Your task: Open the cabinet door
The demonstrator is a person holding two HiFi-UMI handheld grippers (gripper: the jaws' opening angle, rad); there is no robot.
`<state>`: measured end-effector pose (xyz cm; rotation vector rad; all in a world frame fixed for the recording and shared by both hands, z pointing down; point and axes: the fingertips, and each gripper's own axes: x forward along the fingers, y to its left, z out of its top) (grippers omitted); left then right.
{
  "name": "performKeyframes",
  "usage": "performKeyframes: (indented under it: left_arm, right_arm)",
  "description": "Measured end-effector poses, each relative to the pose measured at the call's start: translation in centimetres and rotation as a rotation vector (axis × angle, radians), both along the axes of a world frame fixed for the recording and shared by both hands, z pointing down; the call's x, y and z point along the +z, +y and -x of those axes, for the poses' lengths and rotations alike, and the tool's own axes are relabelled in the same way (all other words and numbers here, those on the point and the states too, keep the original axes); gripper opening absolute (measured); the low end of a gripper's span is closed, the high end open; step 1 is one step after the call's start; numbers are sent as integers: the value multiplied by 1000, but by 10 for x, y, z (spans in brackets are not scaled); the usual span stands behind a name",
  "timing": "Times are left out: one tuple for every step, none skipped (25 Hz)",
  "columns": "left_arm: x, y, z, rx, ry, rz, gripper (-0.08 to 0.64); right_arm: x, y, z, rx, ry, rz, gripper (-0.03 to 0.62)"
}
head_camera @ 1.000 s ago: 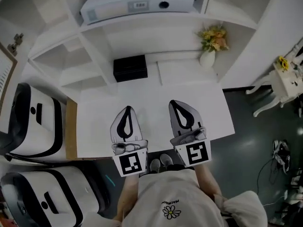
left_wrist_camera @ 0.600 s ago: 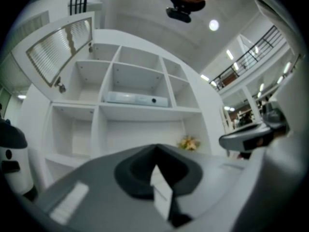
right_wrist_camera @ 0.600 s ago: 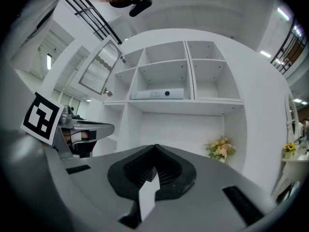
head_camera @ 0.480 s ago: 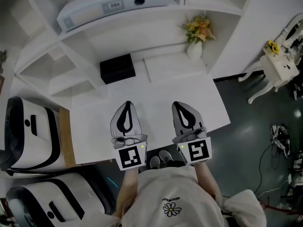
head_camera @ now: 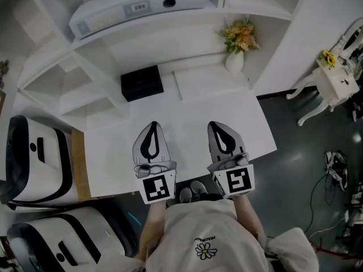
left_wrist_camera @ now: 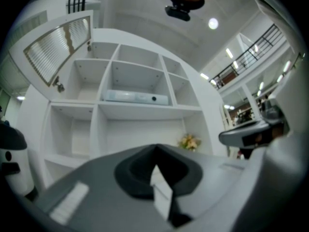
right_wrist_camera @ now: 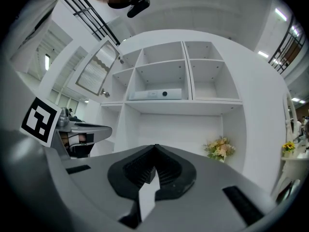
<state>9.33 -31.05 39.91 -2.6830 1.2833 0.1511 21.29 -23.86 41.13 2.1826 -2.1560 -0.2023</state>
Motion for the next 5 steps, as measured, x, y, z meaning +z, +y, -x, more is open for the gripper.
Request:
performKeyframes:
  left_arm:
    - [1, -1, 0, -1, 0, 2, 6]
    - [1, -1, 0, -2, 1, 5, 6]
    - [2, -1, 0, -3, 2, 9, 6]
    - [2, -1, 0, -4, 4, 12, 6]
    - [3, -2, 0, -4, 6, 16, 6]
  right_arm:
    - [0, 0, -1, 1, 0, 2, -2]
    - [0, 0, -1, 2, 0, 3, -2]
    - [1, 0, -1, 2, -1, 5, -2]
    - [1, -1, -2, 2, -2, 7, -2]
    - [1, -1, -2, 2, -3, 9, -2]
